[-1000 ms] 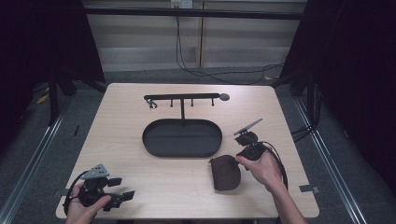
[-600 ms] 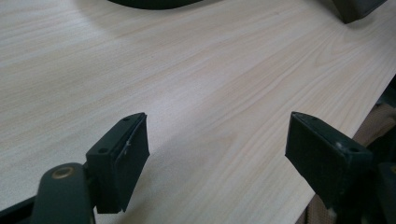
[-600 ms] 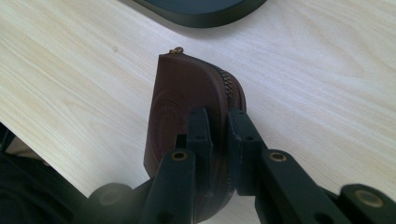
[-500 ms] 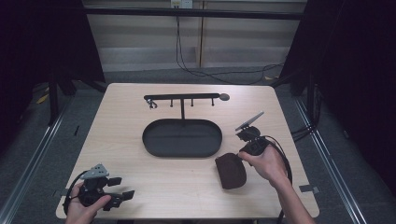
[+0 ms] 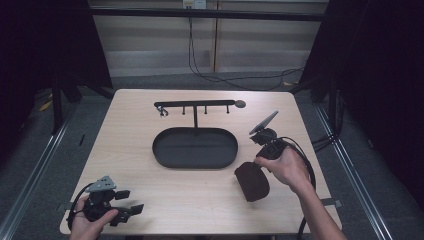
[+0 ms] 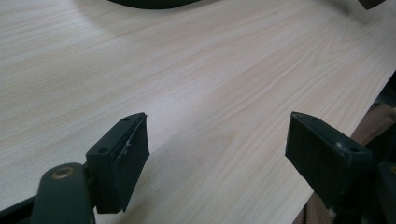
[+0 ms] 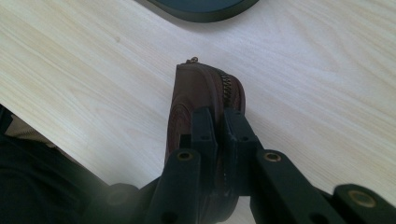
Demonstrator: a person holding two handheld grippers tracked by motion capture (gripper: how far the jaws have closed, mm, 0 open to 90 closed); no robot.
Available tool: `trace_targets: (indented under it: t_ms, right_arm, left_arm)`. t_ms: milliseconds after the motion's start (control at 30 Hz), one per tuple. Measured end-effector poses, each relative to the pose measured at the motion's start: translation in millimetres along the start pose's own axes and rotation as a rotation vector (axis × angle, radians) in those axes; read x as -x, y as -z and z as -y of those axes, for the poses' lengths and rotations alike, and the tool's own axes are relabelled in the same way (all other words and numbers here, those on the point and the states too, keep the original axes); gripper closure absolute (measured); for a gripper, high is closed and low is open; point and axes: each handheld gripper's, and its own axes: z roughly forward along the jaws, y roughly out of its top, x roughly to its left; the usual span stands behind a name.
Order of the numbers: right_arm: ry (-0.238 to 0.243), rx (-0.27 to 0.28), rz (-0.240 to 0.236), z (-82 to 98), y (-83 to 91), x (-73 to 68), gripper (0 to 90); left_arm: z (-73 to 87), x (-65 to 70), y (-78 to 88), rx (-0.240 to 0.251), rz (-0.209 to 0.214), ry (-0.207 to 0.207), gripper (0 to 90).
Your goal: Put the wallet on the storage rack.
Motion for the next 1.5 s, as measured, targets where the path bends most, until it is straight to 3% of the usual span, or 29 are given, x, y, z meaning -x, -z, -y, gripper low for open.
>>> trace_targets:
  t_ms: [600,1033,1500]
  right_arm:
    - [-0.025,-0.095,0.013,-33.1,14.7,2.0,84.0]
    - [-0.038,-0.052,0.023,-49.3,32.8,6.9,84.0]
    - [-0.062,-0.030,0.041,-67.3,30.8,10.1,83.9]
  left_arm:
    - [-0.1,0.9,-1.0,-0.005,0.018,-0.002,21.3]
    - [-2.0,-1.2,-1.7,-0.011,0.031,-0.002,20.3]
    - [-2.1,-0.3,-2.2,-0.014,0.033,-0.013,19.2]
